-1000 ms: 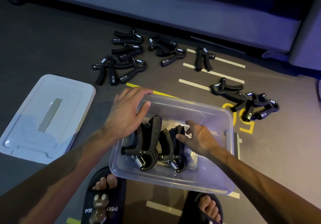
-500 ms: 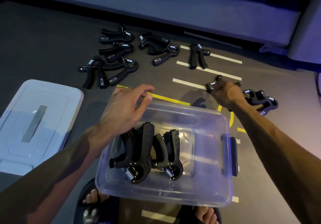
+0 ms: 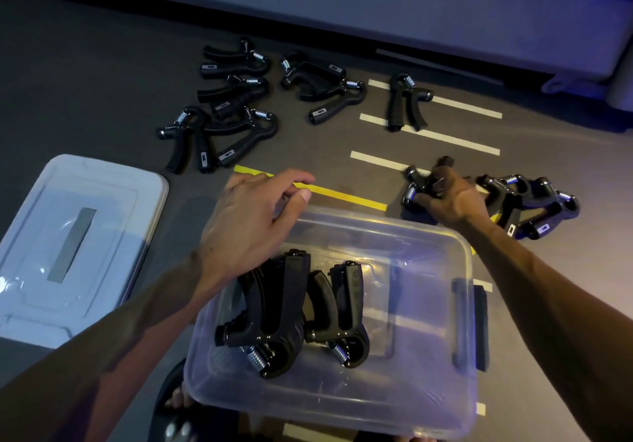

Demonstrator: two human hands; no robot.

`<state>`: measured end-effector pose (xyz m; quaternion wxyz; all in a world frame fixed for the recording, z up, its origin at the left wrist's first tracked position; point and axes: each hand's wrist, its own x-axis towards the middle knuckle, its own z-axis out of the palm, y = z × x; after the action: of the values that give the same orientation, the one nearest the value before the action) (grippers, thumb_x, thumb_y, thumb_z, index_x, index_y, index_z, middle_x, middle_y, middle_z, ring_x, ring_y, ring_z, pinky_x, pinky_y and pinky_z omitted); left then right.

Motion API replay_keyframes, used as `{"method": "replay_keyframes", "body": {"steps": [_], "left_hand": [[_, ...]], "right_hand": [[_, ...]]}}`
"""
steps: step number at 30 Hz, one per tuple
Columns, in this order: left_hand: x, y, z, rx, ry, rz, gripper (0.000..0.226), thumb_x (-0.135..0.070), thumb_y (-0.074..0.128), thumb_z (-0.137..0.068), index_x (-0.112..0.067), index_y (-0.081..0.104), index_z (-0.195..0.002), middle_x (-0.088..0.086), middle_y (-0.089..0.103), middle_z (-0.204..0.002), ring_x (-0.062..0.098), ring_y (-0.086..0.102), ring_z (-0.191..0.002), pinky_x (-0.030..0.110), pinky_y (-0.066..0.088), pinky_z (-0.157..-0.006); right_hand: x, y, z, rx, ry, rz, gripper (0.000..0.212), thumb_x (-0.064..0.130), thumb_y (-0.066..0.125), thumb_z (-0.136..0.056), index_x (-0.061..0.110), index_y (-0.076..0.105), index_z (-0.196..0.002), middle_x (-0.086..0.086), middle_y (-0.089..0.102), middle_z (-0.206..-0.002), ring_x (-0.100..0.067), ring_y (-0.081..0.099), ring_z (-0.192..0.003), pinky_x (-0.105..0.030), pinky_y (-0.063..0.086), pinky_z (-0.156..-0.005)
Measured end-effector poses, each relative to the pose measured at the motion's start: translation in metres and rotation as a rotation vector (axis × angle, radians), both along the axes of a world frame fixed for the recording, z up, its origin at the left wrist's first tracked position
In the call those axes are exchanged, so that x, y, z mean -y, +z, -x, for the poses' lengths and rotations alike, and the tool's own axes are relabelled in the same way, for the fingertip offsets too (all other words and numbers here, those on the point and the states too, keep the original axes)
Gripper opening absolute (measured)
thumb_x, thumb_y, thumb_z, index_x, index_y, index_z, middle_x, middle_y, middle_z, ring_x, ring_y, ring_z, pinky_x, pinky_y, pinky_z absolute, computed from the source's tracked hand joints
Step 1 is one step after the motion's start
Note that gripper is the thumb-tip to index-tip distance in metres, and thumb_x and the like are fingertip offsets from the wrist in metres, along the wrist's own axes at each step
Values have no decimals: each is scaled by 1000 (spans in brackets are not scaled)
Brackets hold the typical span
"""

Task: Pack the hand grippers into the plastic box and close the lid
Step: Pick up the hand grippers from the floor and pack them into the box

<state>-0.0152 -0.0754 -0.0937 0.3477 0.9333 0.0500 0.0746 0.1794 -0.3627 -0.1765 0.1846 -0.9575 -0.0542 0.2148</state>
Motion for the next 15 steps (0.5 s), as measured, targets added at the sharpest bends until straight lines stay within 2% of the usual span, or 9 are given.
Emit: {"method": "replay_keyframes", "body": {"steps": [3, 5, 7, 8, 10, 11, 13, 15], "left_hand": [[1, 0, 0, 3, 0, -8, 24, -36, 48, -104, -30, 65, -120, -18, 71, -87, 6, 66, -87, 47, 48, -94], [1, 0, 0, -4, 4, -8, 25, -37, 47, -104, -30, 65, -120, -17, 71, -87, 6, 66, -87, 47, 48, -93], [0, 1, 0, -10, 7, -16, 25, -38, 47, -103, -31, 65, -119, -17, 71, -87, 6, 66, -88, 47, 48, -94], [1, 1, 0, -13, 9, -19, 25, -39, 47, -103, -31, 65, -119, -17, 71, -87, 6, 66, -88, 47, 48, -95], [2, 2, 1, -20, 16, -23, 25, -39, 46, -103, -31, 65, -119, -18, 71, -87, 5, 66, -88, 47, 47, -96], [2, 2, 1, -22, 19, -23, 26, -39, 46, -103, -31, 65, -119, -17, 71, -87, 5, 66, -88, 46, 47, -96], [2, 4, 1, -26, 25, -23, 26, -39, 46, -103, -32, 65, -118, -17, 71, -86, 6, 66, -88, 45, 46, -97], [3, 5, 1, -37, 31, -19, 27, -40, 45, -102, -32, 65, -118, -18, 71, -86, 6, 66, -87, 44, 45, -99]], "right_hand": [[3, -1, 14, -15, 107, -22, 58, 25, 78, -83, 21, 55, -137, -7, 65, -122, -32, 63, -111, -40, 52, -91], [6, -1, 18, -51, 68, -154, 56, 9, 77, -83, 15, 57, -135, 5, 62, -108, -29, 60, -107, -34, 52, -86], [8, -5, 22, -6, 76, -226, 52, -3, 75, -80, 14, 62, -128, 18, 51, -97, -27, 58, -104, -39, 54, -90], [9, -6, 25, 15, 94, -226, 50, -6, 75, -80, 21, 64, -121, 20, 49, -95, -26, 60, -101, -39, 53, -89], [9, -5, 33, -10, 43, -219, 46, -5, 70, -83, 28, 64, -114, 12, 57, -95, -19, 62, -92, -31, 50, -85], [10, -7, 36, -15, 36, -196, 43, -3, 69, -85, 25, 65, -118, 6, 62, -98, -19, 62, -92, -31, 50, -86], [14, -8, 36, -29, 48, -189, 37, -1, 67, -85, 21, 68, -114, -1, 65, -99, -22, 63, -92, -35, 54, -87], [14, 2, 32, 39, 107, -194, 33, 4, 65, -84, 31, 72, -102, -2, 67, -96, -29, 65, -94, -43, 56, -90]]}}
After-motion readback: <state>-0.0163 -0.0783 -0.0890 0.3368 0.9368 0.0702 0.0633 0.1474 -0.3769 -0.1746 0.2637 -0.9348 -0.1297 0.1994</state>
